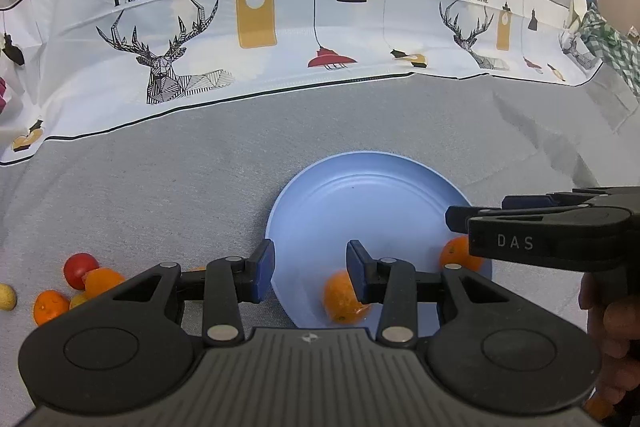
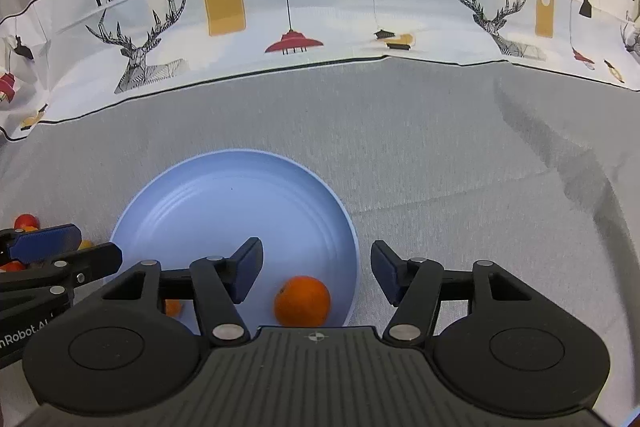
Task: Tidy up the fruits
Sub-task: 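Open the left gripper over the plate while the right gripper releases its orange, then grasp a small yellow fruit with the right gripper while the left gripper moves to the pile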
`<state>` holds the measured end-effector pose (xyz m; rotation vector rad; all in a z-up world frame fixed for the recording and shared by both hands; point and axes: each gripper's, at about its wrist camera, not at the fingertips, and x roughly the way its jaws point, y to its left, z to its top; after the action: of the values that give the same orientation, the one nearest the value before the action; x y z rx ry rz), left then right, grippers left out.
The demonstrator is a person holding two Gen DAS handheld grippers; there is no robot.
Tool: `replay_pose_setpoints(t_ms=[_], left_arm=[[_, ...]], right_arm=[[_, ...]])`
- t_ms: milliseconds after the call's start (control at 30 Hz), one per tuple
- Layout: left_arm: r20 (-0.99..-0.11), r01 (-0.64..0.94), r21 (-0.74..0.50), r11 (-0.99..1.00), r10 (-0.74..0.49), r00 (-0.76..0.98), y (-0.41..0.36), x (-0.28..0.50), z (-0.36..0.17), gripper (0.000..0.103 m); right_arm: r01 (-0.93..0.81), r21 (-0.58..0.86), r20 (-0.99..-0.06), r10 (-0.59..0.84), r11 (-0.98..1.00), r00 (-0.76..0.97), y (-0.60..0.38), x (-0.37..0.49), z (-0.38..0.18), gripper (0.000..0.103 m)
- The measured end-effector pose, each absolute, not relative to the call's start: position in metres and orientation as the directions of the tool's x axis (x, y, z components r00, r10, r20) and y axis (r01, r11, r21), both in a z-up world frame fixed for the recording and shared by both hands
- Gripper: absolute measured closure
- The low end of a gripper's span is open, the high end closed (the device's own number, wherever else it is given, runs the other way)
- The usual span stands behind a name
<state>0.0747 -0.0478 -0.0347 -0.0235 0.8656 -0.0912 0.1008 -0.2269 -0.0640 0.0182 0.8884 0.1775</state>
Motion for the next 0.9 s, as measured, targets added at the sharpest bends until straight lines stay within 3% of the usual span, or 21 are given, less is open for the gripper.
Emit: replay_pose_setpoints(t_ms=[267, 333, 533, 900], left_arm=[[-0.754, 0.078, -0.116, 0.990, -0.139, 0.642, -0.031, 0.074, -0.027, 0.064], [-0.749, 0.077, -0.134, 0.988, -0.152, 0.645, -0.026, 0.074, -0.024, 0.068], [-0.738, 0.050, -0.159, 0.986, -0.152, 0.658, -0.005, 0.072, -0.017, 0.084], [-0.744, -0.035, -0.172, 0.985, -0.106, 0.660, 0.028, 0.073, -0.013, 0.085]], right_arm=[[-0.170, 0.084, -0.747, 0.175, 0.982, 0.642, -0.224, 0.097, -0.060, 0.042], [-0.183, 0.089, -0.742, 0.187, 0.979, 0.643, -0.223, 0.097, -0.059, 0.047], [-0.256, 0.104, -0.725, 0.249, 0.961, 0.642, -0.214, 0.093, -0.056, 0.076], [-0.491, 0.132, -0.694, 0.434, 0.861, 0.575, -0.185, 0.077, -0.048, 0.078]])
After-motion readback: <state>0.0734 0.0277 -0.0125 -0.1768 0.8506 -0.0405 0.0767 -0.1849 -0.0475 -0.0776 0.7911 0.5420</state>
